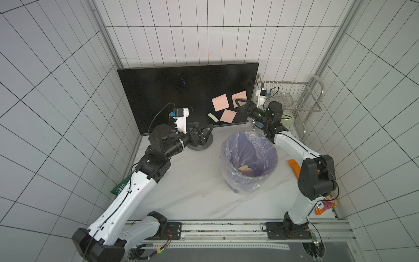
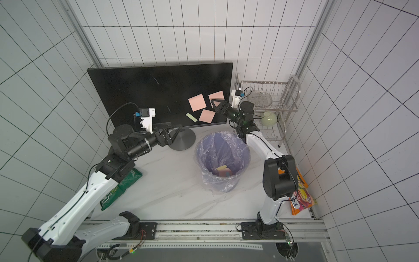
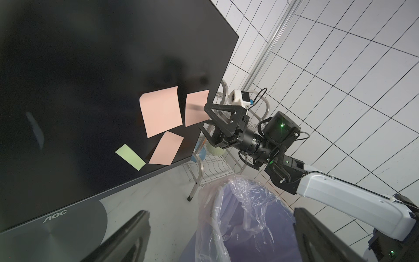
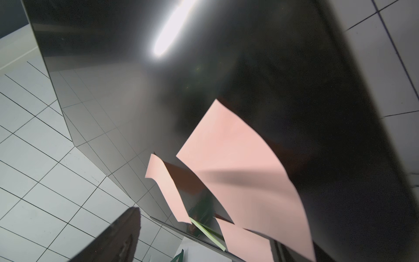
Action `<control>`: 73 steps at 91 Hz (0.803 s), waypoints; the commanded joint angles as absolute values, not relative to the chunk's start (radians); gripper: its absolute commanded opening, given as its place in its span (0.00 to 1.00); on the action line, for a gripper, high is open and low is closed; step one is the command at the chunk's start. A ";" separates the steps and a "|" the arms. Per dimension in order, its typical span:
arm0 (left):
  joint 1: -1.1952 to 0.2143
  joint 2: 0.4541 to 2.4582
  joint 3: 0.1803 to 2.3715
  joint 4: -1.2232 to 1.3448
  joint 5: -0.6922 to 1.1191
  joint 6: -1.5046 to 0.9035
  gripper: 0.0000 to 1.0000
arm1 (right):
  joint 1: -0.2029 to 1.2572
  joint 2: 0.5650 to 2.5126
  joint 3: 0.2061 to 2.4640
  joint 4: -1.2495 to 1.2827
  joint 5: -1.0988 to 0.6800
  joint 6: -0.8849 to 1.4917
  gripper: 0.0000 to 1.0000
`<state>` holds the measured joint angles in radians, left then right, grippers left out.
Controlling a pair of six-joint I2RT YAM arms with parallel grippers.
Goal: Remove the sticky note from the monitor
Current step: Tear off the sticky note from the monitor.
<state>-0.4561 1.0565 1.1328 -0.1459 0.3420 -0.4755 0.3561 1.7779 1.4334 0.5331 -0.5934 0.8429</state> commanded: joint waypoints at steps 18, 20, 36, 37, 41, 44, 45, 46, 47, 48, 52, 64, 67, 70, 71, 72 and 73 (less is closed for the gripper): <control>-0.449 1.042 1.124 -0.139 0.354 -0.470 0.99 | 0.376 1.730 1.415 0.587 -0.617 0.839 0.83; -0.449 1.042 1.124 -0.138 0.354 -0.470 0.99 | 0.376 1.731 1.417 0.584 -0.616 0.839 0.82; -0.449 1.037 1.124 -0.145 0.353 -0.467 0.99 | 0.375 1.748 1.426 0.574 -0.611 0.838 0.73; -0.449 1.036 1.124 -0.146 0.352 -0.466 0.99 | 0.376 1.748 1.427 0.573 -0.610 0.838 0.72; -0.447 1.035 1.124 -0.150 0.351 -0.464 0.99 | 0.376 1.753 1.429 0.571 -0.608 0.841 0.69; -0.448 1.035 1.125 -0.152 0.349 -0.462 0.99 | 0.374 1.755 1.431 0.571 -0.608 0.844 0.66; -0.448 1.035 1.126 -0.153 0.350 -0.462 0.99 | 0.374 1.756 1.431 0.571 -0.609 0.845 0.65; -0.447 1.035 1.126 -0.153 0.350 -0.462 0.99 | 0.374 1.757 1.431 0.571 -0.609 0.846 0.64; -0.448 1.035 1.126 -0.153 0.350 -0.463 0.99 | 0.374 1.758 1.432 0.571 -0.609 0.847 0.64; -0.447 1.035 1.125 -0.153 0.350 -0.462 0.99 | 0.373 1.760 1.433 0.571 -0.609 0.849 0.62; -0.446 1.035 1.126 -0.152 0.350 -0.462 0.99 | 0.374 1.763 1.433 0.572 -0.610 0.852 0.60; -0.445 1.041 1.132 -0.143 0.355 -0.469 0.99 | 0.374 1.763 1.433 0.576 -0.616 0.854 0.47; -0.444 1.043 1.133 -0.141 0.355 -0.470 0.99 | 0.374 1.759 1.433 0.574 -0.618 0.853 0.44; -0.444 1.043 1.135 -0.137 0.353 -0.472 0.99 | 0.374 1.757 1.432 0.573 -0.617 0.853 0.40; -0.445 1.043 1.135 -0.136 0.352 -0.472 0.99 | 0.373 1.757 1.432 0.572 -0.618 0.853 0.39; -0.444 1.043 1.135 -0.135 0.352 -0.472 0.99 | 0.374 1.756 1.431 0.571 -0.618 0.853 0.38; -0.444 1.042 1.134 -0.133 0.351 -0.473 0.99 | 0.374 1.755 1.431 0.570 -0.617 0.853 0.37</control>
